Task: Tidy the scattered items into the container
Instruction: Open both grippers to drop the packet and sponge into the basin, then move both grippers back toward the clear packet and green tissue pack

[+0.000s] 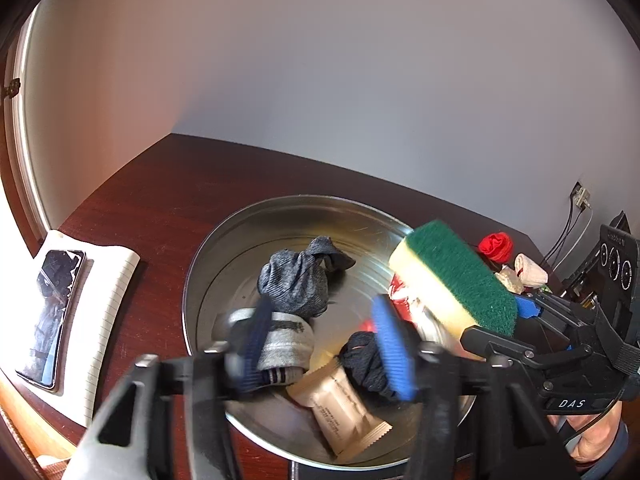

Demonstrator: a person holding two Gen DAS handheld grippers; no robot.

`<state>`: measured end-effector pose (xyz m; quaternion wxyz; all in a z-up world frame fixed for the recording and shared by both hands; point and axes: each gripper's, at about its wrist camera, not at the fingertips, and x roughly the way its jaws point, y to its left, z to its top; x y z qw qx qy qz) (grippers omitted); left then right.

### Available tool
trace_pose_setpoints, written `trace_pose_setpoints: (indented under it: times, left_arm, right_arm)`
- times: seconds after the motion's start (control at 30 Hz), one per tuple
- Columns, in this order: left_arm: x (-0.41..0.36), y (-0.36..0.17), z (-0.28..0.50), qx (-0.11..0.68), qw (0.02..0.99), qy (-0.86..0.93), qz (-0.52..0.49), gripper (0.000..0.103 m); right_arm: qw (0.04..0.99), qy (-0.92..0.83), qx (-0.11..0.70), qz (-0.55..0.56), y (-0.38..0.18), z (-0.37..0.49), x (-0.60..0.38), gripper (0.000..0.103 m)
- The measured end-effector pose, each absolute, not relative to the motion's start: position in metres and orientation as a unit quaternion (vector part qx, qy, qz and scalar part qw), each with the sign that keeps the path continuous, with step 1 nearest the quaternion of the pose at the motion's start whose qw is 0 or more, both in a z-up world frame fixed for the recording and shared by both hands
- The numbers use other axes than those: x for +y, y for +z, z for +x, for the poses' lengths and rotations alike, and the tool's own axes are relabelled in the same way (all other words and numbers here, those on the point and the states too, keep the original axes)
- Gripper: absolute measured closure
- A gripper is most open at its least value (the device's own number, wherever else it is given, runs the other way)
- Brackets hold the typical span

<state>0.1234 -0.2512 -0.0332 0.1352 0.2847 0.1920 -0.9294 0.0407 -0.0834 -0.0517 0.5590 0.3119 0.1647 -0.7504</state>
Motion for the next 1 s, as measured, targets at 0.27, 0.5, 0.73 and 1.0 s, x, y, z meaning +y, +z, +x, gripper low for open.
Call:
trace_pose_setpoints:
  times: [0.27, 0.5, 0.73, 1.0]
  left_arm:
    - [-0.218, -0.023, 0.106, 0.169, 0.108, -0.938, 0.283, 0.027]
    - [-0.23, -0.015, 0.106, 0.18, 0.161, -0.934, 0.261, 0.026]
    - [-0.211, -0.01, 0.084, 0.163, 0.167, -0.935, 0.268, 0.026]
    - [-0.171, -0.01, 0.049, 0.142, 0.141, -0.937, 0.288, 0.026]
  right_arm:
    - [0.538, -0.767, 0.127, 0.327, -0.049, 0.016, -0.05, 0.022]
    - [0.581, -0.687, 0.019, 0.437, 0.016, -0.012, -0.029, 0.009]
    - [0.616, -0.673, 0.015, 0.409, 0.112, 0.015, -0.004, 0.0]
    - [0.625, -0.647, 0.039, 0.436, 0.121, 0.014, 0.019, 0.0]
